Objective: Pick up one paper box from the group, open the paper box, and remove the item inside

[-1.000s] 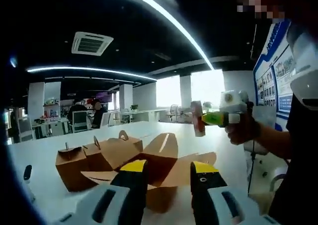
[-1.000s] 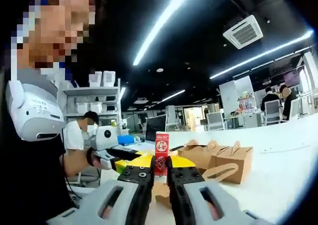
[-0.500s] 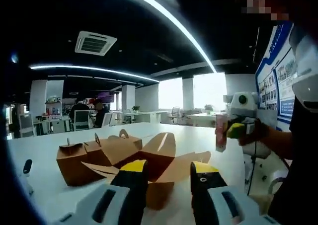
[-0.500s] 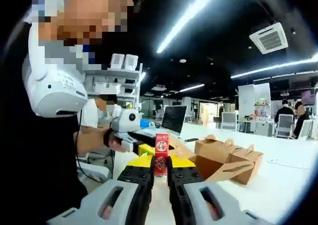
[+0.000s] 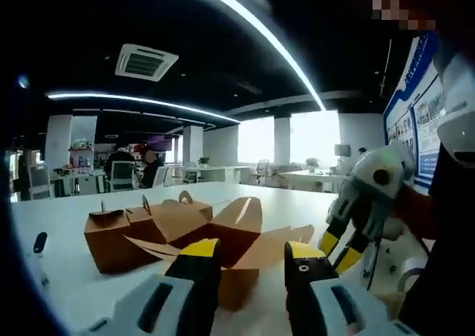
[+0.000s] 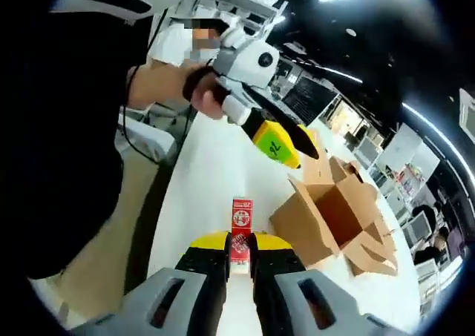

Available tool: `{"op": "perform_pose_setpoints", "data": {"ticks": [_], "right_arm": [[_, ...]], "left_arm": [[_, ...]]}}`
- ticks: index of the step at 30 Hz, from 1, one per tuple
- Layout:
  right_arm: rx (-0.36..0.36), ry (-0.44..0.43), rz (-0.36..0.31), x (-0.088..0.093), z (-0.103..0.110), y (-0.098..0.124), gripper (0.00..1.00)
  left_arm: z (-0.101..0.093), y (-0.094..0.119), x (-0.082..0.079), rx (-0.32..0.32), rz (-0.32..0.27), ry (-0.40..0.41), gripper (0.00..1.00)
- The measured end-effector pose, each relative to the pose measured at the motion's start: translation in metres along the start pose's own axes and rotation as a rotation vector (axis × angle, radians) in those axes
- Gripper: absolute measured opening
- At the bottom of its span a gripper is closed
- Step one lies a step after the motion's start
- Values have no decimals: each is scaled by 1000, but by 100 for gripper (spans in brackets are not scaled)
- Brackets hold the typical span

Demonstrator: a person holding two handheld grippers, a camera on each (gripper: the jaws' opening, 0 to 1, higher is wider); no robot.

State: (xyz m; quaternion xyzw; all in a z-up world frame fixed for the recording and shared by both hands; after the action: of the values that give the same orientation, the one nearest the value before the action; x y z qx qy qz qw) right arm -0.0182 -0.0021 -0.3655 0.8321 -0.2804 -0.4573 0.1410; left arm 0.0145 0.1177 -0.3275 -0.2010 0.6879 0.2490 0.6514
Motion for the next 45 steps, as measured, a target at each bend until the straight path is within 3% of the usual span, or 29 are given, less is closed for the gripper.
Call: {"op": "perform_pose_setpoints", "data": {"ticks": [5, 7, 15, 28, 45], "right_arm": [[-18, 34, 52, 3, 1, -8, 12], [-49, 18, 136, 15, 3, -15, 12], [-91, 16, 201, 19, -2, -30, 12], [-131, 17, 213, 23, 4, -33, 12], [-151, 5, 218, 25, 3, -39, 13]], "left_arm": [[4, 2, -3, 1, 7, -21, 36], [8, 3, -5, -15, 4, -24, 36], [6, 5, 3, -36, 31, -23, 36], [3, 10, 1, -76, 32, -48, 36], [2, 15, -6, -66, -3, -35, 36]]}}
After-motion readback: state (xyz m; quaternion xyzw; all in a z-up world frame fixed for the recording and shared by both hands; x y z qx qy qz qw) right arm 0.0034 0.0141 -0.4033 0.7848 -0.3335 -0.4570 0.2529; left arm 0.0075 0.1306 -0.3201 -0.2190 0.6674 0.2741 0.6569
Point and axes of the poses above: the point that each gripper's makers call its tool centre point, and the gripper's own axes: y roughly backward along the fingers, z roughly to its left, x roughly out of its underside, the point moved 4 cm from there along y, roughly backward along the fingers, and after that the axes turned 9 degrees about x, right-handed, at the moved point
